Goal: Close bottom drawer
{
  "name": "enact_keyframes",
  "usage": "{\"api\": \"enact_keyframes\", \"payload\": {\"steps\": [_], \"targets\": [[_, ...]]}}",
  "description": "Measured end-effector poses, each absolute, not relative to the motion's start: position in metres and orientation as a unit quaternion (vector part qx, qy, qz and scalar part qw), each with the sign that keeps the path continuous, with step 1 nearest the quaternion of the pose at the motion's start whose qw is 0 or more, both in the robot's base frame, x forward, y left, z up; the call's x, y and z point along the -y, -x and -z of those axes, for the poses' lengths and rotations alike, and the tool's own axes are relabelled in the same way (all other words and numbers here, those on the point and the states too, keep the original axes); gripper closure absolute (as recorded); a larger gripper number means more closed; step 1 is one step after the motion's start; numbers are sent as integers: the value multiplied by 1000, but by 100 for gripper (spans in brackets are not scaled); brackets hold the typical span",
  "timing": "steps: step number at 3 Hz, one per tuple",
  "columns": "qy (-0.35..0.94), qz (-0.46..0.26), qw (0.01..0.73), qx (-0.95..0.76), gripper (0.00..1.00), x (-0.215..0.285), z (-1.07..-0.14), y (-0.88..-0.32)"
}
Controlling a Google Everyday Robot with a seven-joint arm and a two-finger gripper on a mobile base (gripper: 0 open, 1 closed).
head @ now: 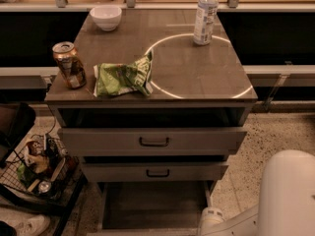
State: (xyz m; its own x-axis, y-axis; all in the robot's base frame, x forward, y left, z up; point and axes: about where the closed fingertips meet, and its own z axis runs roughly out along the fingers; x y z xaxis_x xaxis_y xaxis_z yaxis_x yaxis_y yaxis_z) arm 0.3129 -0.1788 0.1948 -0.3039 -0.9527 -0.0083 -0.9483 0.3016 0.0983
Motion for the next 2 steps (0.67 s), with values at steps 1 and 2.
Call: {"api": "enact_keyframes", "payload": {"steps": [1,2], "targets": [[-594,45,28,803,100,176,-187,-320],[-595,42,21,802,100,177,-183,-329]]}}
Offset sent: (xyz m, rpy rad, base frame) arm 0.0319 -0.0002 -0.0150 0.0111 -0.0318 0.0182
